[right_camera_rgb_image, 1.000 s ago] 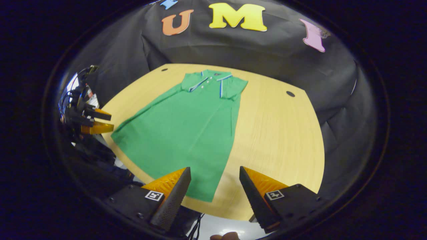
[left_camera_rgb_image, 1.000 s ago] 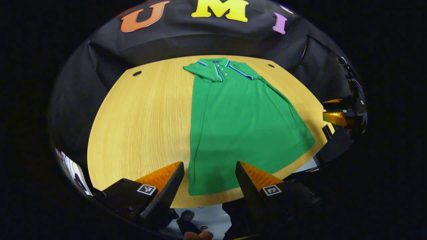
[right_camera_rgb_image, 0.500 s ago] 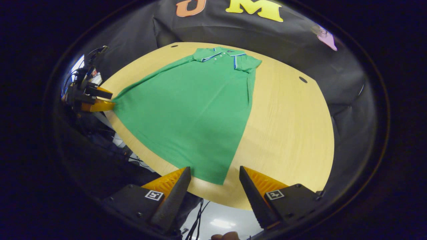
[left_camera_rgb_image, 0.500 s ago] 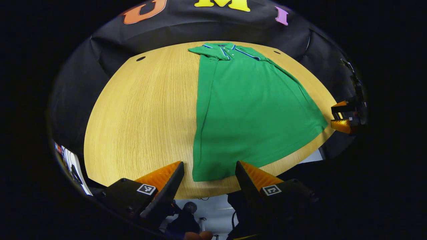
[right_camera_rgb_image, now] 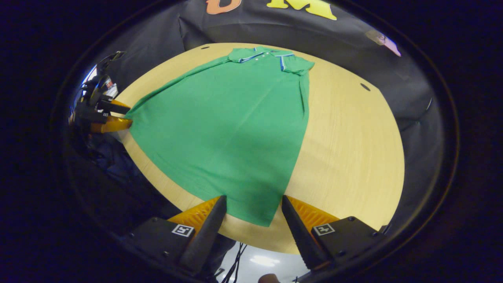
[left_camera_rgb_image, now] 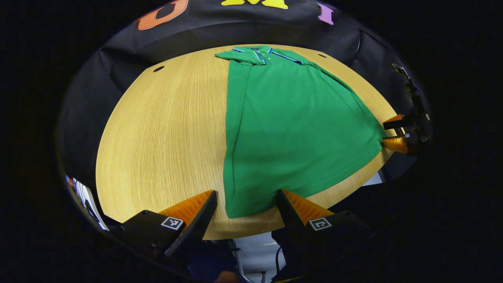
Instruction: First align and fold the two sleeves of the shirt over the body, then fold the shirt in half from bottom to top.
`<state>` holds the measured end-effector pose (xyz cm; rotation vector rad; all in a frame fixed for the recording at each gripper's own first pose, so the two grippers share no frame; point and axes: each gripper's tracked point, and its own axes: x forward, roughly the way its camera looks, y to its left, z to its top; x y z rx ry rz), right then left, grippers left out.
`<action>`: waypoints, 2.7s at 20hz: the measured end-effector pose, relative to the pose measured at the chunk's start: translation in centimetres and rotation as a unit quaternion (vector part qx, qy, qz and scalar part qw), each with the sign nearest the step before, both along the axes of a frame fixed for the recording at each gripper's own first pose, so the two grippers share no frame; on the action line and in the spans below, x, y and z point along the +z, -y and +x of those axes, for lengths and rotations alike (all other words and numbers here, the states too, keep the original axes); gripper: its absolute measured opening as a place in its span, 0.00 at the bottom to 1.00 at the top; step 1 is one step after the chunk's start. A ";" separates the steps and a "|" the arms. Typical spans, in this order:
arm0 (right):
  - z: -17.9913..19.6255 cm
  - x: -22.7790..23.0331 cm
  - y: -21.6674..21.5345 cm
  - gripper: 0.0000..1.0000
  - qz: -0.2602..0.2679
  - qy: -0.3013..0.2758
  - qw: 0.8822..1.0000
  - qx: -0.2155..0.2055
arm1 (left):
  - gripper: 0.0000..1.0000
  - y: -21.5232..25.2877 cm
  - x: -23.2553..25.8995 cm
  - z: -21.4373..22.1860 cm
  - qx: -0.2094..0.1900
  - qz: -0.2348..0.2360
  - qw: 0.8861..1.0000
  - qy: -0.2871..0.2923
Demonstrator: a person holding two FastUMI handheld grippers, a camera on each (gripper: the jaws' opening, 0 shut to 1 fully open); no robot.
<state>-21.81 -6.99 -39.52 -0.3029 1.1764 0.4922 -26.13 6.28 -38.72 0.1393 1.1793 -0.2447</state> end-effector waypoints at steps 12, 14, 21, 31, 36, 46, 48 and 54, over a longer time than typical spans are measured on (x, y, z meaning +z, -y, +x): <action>1.9 2.5 -0.9 0.02 0.032 -0.016 0.999 -0.033 | 0.03 2.6 1.4 1.2 0.035 -0.071 0.997 -0.019; 2.8 3.6 -1.1 0.02 0.042 -0.007 0.998 -0.035 | 0.03 3.0 2.6 1.9 0.030 -0.079 0.996 -0.008; 8.2 8.2 -1.1 0.02 0.074 0.038 0.995 -0.063 | 0.03 4.1 7.2 7.5 0.015 -0.099 0.993 0.058; 17.5 13.5 -2.4 0.06 0.116 0.091 0.986 -0.080 | 0.03 3.7 11.5 16.4 0.037 -0.116 0.985 0.119; 22.5 14.6 -3.7 0.05 0.138 0.104 0.980 -0.099 | 0.03 4.2 13.0 22.2 0.036 -0.124 0.980 0.153; 32.9 17.4 -5.2 0.02 0.163 0.144 0.968 -0.127 | 0.03 3.2 14.6 33.4 0.041 -0.140 0.969 0.198; 34.7 17.8 -5.4 0.02 0.167 0.147 0.966 -0.134 | 0.03 2.9 15.0 35.3 0.038 -0.139 0.967 0.211; 40.6 18.1 -5.3 0.02 0.154 0.175 0.963 -0.138 | 0.03 2.5 15.6 40.9 0.047 -0.142 0.959 0.242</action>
